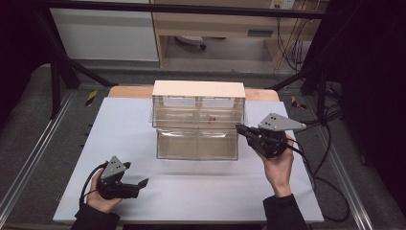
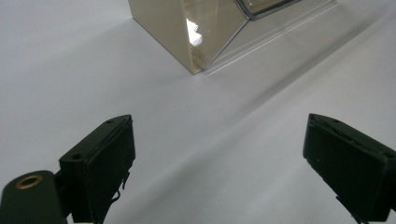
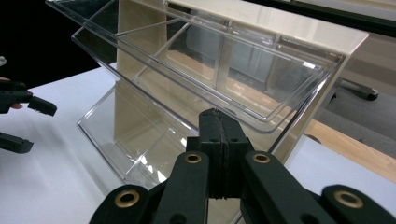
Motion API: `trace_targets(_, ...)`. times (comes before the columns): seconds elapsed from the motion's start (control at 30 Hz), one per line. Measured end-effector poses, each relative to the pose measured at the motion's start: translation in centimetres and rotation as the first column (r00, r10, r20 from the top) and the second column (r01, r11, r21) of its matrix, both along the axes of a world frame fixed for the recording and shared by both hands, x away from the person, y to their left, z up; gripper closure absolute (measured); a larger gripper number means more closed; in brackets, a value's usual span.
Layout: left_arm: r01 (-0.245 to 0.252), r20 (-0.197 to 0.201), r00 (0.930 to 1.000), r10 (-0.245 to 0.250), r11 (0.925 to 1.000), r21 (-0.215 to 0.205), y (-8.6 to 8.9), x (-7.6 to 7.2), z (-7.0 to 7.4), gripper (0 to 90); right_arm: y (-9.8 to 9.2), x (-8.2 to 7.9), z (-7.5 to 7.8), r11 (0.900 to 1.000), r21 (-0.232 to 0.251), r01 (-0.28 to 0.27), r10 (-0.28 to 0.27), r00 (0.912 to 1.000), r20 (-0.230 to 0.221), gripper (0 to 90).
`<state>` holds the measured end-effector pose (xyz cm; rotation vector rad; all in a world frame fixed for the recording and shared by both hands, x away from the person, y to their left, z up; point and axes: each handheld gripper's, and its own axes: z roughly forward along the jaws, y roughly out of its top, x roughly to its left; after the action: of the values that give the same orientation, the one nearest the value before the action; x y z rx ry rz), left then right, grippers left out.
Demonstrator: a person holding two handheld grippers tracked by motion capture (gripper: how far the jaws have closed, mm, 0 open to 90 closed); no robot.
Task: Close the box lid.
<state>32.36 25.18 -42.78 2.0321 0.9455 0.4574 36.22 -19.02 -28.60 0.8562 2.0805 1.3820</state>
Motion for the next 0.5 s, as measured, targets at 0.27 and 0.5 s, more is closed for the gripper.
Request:
trace_targets(0.27, 0.001, -0.001, 1.0, -0.001, 1.0, 0.005, 0.0, 0.0, -0.1, 8.8, 0.0, -0.3, -0.8, 1.0, -0.003, -0.007, 0.007, 0.9999, -0.012, 90.0)
trace_targets(0.5, 0.0, 0.003, 1.0, 0.0, 1.0, 0.005, 0.1, -0.1, -0.1, 8.9, -0.1, -0.3, -1.4, 1.0, 0.007, -0.004, 0.004, 0.9998, -0.019, 90.0)
